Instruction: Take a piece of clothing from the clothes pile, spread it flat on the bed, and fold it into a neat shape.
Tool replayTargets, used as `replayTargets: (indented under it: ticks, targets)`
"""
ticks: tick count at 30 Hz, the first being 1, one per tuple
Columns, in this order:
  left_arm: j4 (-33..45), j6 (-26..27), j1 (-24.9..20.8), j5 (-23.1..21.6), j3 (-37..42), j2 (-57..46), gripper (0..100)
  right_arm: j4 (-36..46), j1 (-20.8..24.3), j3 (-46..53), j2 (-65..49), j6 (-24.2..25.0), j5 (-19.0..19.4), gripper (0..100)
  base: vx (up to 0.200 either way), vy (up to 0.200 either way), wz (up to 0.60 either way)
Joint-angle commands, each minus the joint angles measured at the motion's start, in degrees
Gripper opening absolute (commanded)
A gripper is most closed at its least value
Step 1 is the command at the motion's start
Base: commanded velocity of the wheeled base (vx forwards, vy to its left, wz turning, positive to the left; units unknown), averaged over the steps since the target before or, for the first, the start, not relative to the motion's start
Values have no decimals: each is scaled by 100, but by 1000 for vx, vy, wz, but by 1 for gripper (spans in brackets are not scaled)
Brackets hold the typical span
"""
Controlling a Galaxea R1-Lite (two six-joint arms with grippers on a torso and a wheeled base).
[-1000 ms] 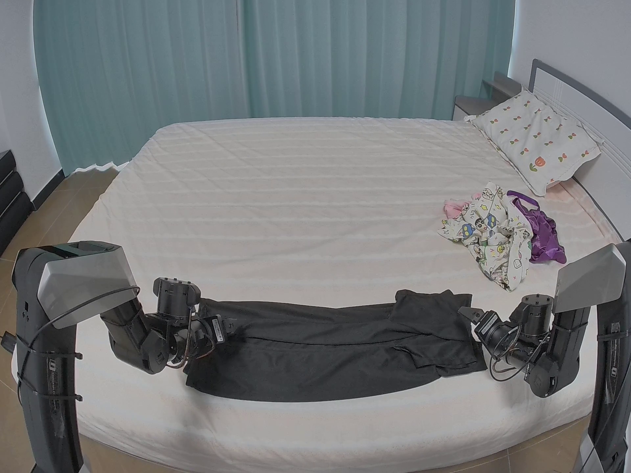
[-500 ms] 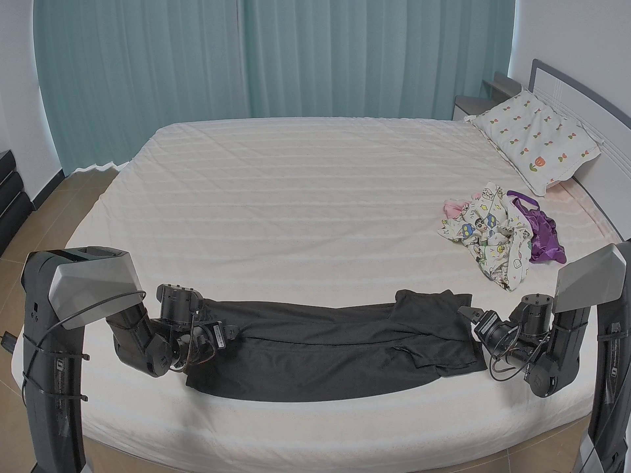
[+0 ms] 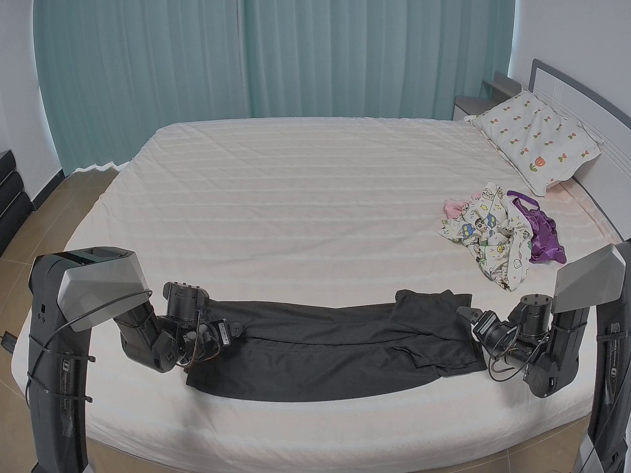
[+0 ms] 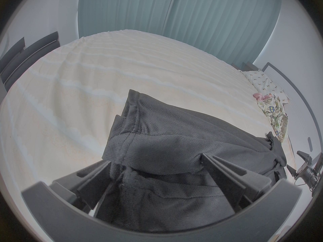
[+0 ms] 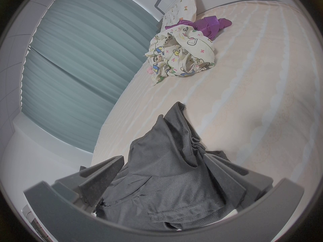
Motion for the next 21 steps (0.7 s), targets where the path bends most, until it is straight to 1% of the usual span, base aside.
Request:
replayTargets:
  ticks: [1, 2, 8, 14, 21]
  targets:
    - [9, -14, -8, -7, -35, 39, 100, -58, 3, -12, 15, 0, 6, 100, 0, 0, 0]
    - [0, -14, -8, -7, -18, 39, 0, -67, 3, -12, 24, 0, 6, 100, 0, 0, 0]
    - [-35, -32, -8, 2, 158, -5, 0, -67, -6, -12, 15, 0, 6, 100, 0, 0, 0]
    - [-53, -14, 35, 11, 422, -295, 0, -67, -6, -12, 7, 0, 6, 100, 0, 0, 0]
    - [0, 29, 308, 20, 606, -779, 0, -67, -24, -4, -11, 9, 6, 100, 0, 0, 0]
